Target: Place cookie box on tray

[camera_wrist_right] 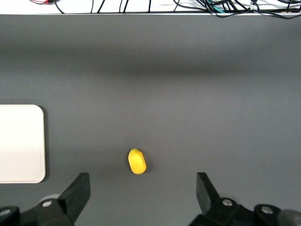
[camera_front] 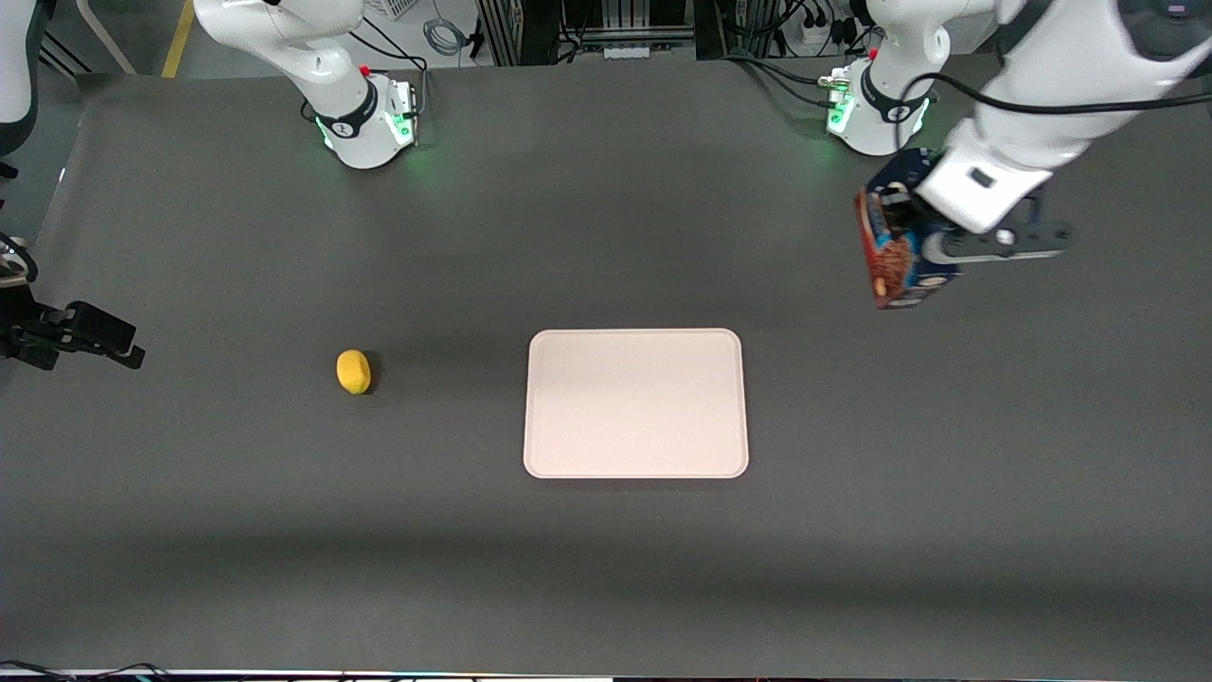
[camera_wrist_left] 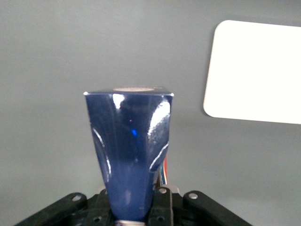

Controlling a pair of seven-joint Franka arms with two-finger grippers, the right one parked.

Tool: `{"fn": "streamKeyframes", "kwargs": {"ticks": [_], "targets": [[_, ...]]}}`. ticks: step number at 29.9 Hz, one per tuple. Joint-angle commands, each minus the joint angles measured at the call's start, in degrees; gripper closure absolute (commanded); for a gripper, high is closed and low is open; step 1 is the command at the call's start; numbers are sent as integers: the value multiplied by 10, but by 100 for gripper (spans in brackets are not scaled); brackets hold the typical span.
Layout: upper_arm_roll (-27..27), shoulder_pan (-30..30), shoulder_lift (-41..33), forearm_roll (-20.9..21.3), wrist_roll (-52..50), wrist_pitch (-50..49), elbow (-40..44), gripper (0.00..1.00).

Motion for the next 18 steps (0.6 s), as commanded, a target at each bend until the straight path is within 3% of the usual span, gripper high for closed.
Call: {"fn": "streamKeyframes", "kwargs": {"ticks": [1, 8, 12, 18], "targets": [[-50, 1, 44, -2, -56, 47, 7, 79], [-67, -21, 111, 14, -93, 134, 7, 79], [-68, -52, 161, 108, -137, 168, 8, 79], [-68, -63, 226, 143, -179, 229, 11, 79]]}}
